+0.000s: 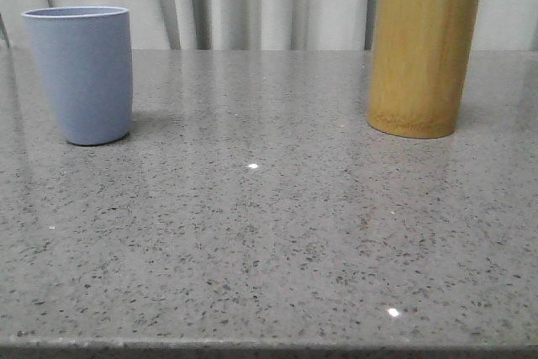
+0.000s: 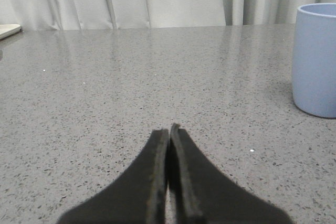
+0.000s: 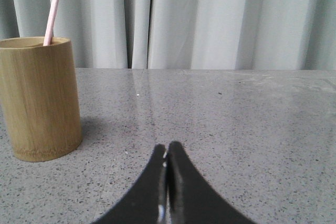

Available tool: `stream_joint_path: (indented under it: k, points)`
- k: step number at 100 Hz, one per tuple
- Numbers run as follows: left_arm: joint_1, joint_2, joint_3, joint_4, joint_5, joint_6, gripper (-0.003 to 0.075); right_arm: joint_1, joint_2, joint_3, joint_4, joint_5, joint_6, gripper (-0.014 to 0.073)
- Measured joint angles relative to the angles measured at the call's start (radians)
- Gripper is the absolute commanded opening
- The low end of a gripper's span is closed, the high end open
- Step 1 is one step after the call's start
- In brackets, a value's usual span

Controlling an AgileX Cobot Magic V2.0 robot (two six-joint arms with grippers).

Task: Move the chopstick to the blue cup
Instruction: 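Move the open left gripper toward the light blue cup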

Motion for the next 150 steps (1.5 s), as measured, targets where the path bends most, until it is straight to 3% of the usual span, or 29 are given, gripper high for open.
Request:
stream_joint_path:
  k: [95,119,150]
  points:
    - [0.0,0.0,-0.004,-0.01,-0.121,0.0,-0.0019,0.0,0.0,0.0,0.009,-0.033,0.002,-0.0062]
    - [0.0,0.025,-0.185,-0.021,0.024,0.0,-0.0019,0.0,0.011,-0.168,0.011,0.216,0.006,-0.0062]
    - [0.0,0.28,-0.482,-0.023,0.224,0.0,-0.0018,0.0,0.232,-0.381,0.016,0.414,0.006,-0.0043]
